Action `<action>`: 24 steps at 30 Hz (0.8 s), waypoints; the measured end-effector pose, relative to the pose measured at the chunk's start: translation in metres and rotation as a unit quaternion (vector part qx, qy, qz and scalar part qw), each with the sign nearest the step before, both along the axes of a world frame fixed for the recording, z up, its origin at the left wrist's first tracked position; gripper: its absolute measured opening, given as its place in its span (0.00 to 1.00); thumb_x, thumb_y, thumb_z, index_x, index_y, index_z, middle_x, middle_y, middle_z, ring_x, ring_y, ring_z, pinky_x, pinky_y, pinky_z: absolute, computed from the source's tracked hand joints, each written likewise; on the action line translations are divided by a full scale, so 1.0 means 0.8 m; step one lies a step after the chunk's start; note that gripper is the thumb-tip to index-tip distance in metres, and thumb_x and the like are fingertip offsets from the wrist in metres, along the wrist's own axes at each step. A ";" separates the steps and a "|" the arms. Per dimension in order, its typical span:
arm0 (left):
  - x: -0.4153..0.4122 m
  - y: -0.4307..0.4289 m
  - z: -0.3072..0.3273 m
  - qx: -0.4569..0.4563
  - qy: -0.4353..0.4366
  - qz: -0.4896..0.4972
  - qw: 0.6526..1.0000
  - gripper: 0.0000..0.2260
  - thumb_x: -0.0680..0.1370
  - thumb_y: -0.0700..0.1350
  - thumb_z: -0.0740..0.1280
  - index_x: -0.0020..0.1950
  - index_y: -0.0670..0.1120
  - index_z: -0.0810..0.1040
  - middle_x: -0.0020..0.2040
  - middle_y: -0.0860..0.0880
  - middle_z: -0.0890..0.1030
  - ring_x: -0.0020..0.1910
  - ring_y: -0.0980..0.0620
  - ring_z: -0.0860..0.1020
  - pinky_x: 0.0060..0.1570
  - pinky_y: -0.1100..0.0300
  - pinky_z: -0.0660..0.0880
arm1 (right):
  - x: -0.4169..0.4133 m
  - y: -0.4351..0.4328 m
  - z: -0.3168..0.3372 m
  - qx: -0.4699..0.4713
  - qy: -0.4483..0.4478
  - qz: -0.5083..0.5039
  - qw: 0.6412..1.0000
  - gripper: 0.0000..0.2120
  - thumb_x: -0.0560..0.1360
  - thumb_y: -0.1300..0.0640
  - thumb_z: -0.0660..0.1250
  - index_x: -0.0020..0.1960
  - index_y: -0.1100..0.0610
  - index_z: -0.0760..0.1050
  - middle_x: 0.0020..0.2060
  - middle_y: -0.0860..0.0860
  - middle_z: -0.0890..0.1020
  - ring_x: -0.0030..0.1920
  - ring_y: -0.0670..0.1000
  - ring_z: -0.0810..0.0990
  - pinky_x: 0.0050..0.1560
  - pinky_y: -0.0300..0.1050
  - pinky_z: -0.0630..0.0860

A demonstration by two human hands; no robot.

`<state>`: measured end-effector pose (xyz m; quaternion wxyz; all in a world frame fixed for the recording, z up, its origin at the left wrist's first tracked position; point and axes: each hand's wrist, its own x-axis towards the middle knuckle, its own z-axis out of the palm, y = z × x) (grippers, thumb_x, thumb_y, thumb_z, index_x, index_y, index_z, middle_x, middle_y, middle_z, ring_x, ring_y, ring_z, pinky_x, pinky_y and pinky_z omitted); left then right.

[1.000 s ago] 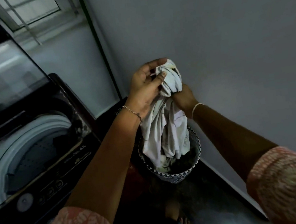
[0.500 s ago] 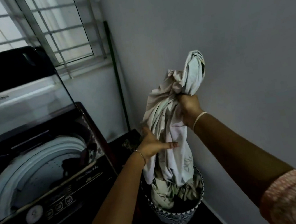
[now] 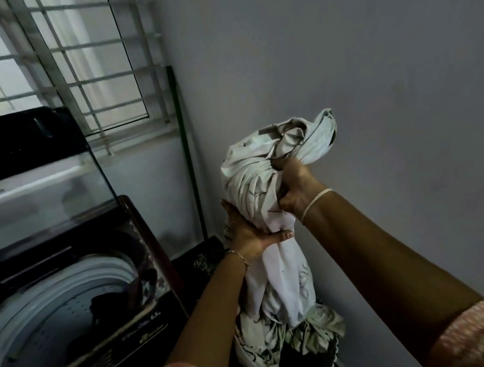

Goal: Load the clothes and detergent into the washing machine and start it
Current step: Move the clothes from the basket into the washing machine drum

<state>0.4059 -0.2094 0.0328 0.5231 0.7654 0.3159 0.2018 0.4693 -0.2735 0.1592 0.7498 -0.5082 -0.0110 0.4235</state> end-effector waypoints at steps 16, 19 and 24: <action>0.010 0.035 0.025 -0.319 -0.140 0.077 0.934 0.13 0.79 0.44 0.65 0.63 0.44 0.77 0.60 0.44 0.80 0.57 0.45 0.79 0.61 0.49 0.75 | 0.054 0.010 -0.016 0.010 -0.061 -0.097 0.993 0.13 0.80 0.58 0.58 0.59 0.62 0.75 0.50 0.57 0.84 0.47 0.55 0.82 0.46 0.49 0.81; 0.007 0.039 0.040 -0.337 -0.184 0.115 0.916 0.16 0.81 0.48 0.61 0.65 0.43 0.76 0.61 0.45 0.79 0.56 0.46 0.78 0.57 0.51 0.77 | 0.058 0.004 -0.041 -0.065 -0.076 -0.164 0.981 0.22 0.72 0.61 0.69 0.65 0.60 0.71 0.52 0.58 0.83 0.46 0.57 0.83 0.40 0.52 0.82; 0.007 0.046 0.074 -0.382 -0.234 0.078 0.891 0.18 0.81 0.43 0.54 0.64 0.37 0.75 0.59 0.39 0.80 0.54 0.43 0.80 0.46 0.55 0.79 | 0.047 0.001 -0.086 -0.189 -0.095 -0.209 0.955 0.67 0.51 0.47 0.84 0.76 0.55 0.44 0.67 0.57 0.71 0.61 0.56 0.76 0.56 0.54 0.77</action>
